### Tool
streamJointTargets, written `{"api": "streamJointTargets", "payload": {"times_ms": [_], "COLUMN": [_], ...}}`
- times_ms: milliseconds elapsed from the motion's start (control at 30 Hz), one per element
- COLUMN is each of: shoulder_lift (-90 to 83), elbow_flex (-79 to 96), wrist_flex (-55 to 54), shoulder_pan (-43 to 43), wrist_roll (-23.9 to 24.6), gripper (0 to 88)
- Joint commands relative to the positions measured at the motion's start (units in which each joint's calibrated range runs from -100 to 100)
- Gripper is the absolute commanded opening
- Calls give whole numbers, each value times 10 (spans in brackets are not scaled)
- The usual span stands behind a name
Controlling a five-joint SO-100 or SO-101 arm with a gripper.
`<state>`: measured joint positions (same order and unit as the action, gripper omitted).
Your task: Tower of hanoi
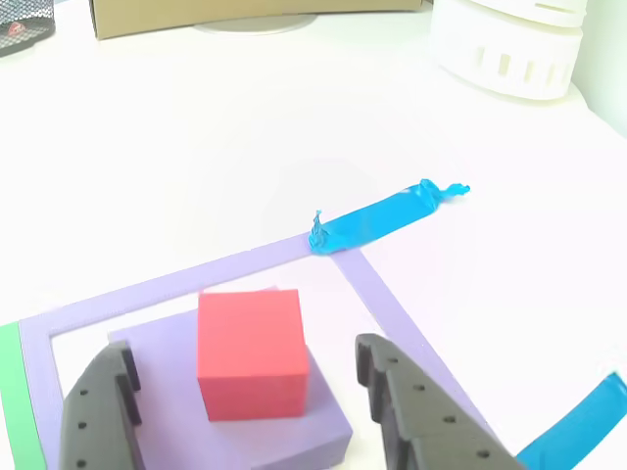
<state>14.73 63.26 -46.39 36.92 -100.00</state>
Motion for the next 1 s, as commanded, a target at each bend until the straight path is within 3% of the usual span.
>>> {"api": "streamJointTargets", "payload": {"times_ms": [0, 967], "shoulder_lift": [-35, -73], "elbow_flex": [21, 33], "wrist_flex": [-10, -14], "shoulder_pan": [-9, -32], "wrist_roll": [0, 0], "gripper": [225, 210]}}
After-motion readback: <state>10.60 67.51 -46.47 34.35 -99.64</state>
